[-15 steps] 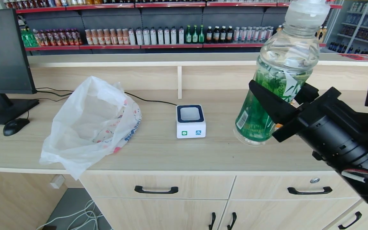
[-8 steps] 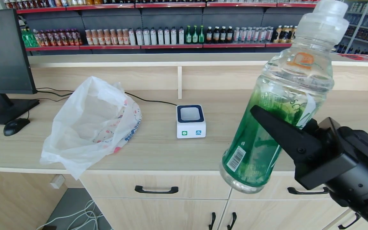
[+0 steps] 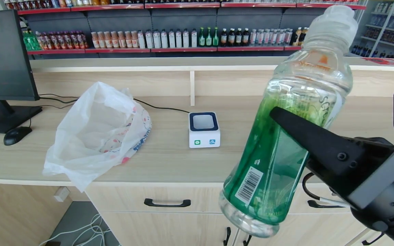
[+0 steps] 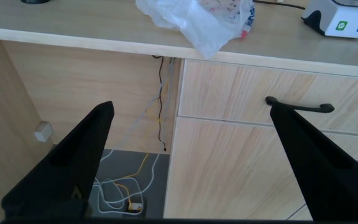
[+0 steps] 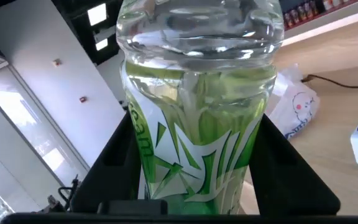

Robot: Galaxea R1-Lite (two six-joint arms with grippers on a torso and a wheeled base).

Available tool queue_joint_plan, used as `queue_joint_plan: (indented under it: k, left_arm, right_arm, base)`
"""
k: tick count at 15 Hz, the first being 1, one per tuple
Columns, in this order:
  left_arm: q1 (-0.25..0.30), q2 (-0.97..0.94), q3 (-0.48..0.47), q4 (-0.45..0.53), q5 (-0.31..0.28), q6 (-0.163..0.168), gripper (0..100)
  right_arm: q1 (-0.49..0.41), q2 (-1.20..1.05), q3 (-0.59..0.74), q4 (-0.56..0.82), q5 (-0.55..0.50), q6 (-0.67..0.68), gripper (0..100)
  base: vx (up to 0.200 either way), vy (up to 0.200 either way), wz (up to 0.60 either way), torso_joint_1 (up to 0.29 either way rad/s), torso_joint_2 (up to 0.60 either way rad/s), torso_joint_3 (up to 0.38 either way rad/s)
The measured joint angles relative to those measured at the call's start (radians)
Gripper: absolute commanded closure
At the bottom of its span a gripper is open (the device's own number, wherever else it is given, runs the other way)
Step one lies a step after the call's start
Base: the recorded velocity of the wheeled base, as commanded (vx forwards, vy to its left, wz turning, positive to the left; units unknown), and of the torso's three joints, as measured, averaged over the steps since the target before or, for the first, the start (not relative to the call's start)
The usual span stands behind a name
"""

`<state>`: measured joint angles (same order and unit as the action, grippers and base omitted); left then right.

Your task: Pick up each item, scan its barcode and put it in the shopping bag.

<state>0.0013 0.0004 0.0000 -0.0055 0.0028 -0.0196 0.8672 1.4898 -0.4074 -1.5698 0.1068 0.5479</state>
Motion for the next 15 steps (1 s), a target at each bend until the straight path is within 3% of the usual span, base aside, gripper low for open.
queue_joint_plan:
  k: [9,15]
  left_arm:
    - [0.0,0.0,0.0,0.0,0.0,0.0,0]
    - [0.0,0.0,0.0,0.0,0.0,0.0,0]
  right_arm:
    - [0.188,-0.003,-0.033,0.0,0.0,0.112,100]
    - [0.212,-0.011,-0.029,-0.001,-0.001,0.16,100]
  base:
    - [0.0,0.0,0.0,0.0,0.0,0.0]
    - [0.0,0.0,0.0,0.0,0.0,0.0]
